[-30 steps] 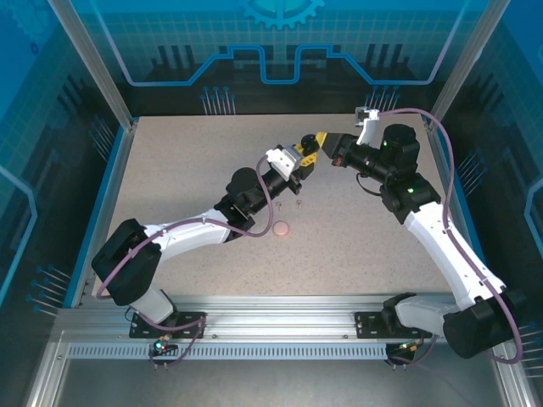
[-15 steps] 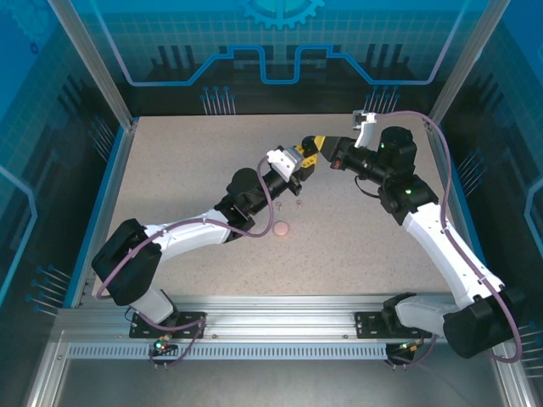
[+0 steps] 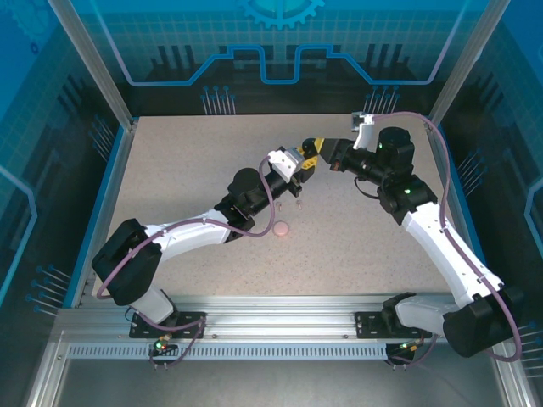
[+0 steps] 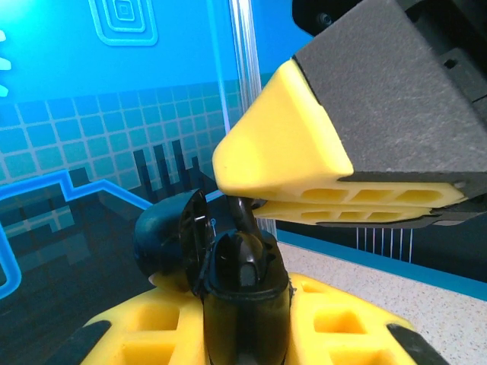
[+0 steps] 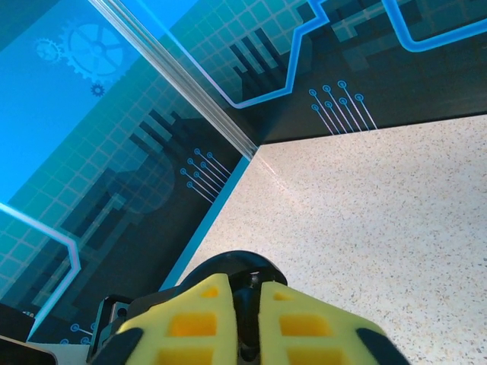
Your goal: Insert the wireless bluetooth earbuds into the charging case
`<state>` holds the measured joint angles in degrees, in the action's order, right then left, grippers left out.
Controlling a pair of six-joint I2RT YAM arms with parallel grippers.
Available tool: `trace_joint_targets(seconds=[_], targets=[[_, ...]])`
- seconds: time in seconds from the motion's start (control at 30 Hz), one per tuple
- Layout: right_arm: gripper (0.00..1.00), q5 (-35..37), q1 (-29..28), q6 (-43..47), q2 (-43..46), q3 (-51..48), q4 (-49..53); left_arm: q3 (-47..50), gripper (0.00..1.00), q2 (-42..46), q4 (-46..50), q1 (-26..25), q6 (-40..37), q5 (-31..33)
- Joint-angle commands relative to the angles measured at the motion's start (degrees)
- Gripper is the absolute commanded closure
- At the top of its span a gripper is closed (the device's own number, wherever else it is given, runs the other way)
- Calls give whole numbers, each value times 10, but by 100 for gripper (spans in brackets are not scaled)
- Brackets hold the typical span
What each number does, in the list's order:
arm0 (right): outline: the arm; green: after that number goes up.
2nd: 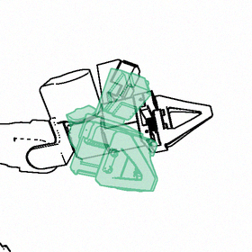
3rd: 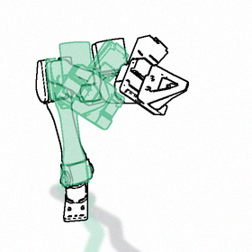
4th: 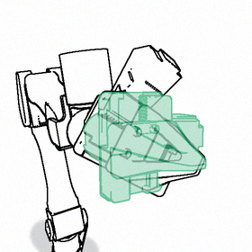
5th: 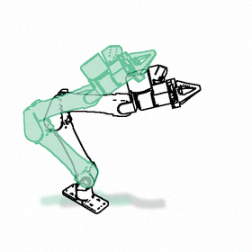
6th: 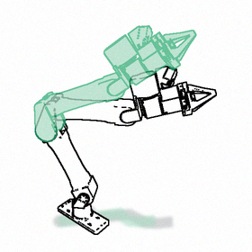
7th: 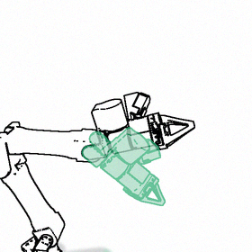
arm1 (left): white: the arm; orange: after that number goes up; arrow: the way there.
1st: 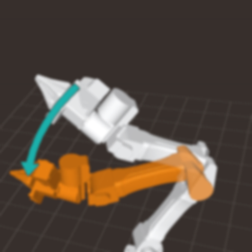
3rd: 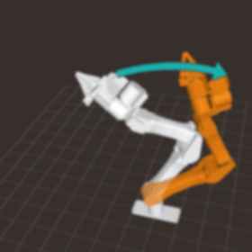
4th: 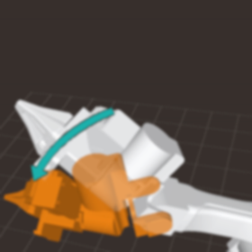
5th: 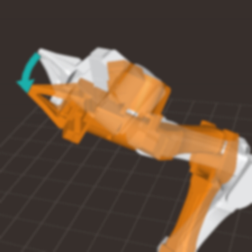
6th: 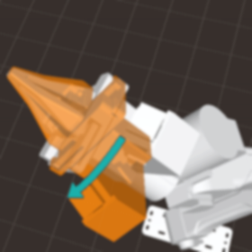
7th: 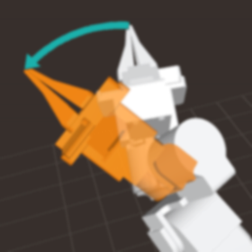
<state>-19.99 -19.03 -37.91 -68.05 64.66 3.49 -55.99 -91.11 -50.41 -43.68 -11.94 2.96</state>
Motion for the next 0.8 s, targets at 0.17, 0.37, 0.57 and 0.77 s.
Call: trace_joint_targets(seconds=[0.17,0.37,0.57,0.77], targets=[[72,-7,-11,19,-16,39,53,-3,100,16,-46,-3,8,-5],[62,-7,-11,22,-22,68,58,-2,100,16,-46,-2,9,-6],[41,12,-6,28,-19,91,69,-2,100,17,-46,-2,10,-6],[36,36,36,20,-18,122,120,-3,100,15,-41,-2,8,-6]])
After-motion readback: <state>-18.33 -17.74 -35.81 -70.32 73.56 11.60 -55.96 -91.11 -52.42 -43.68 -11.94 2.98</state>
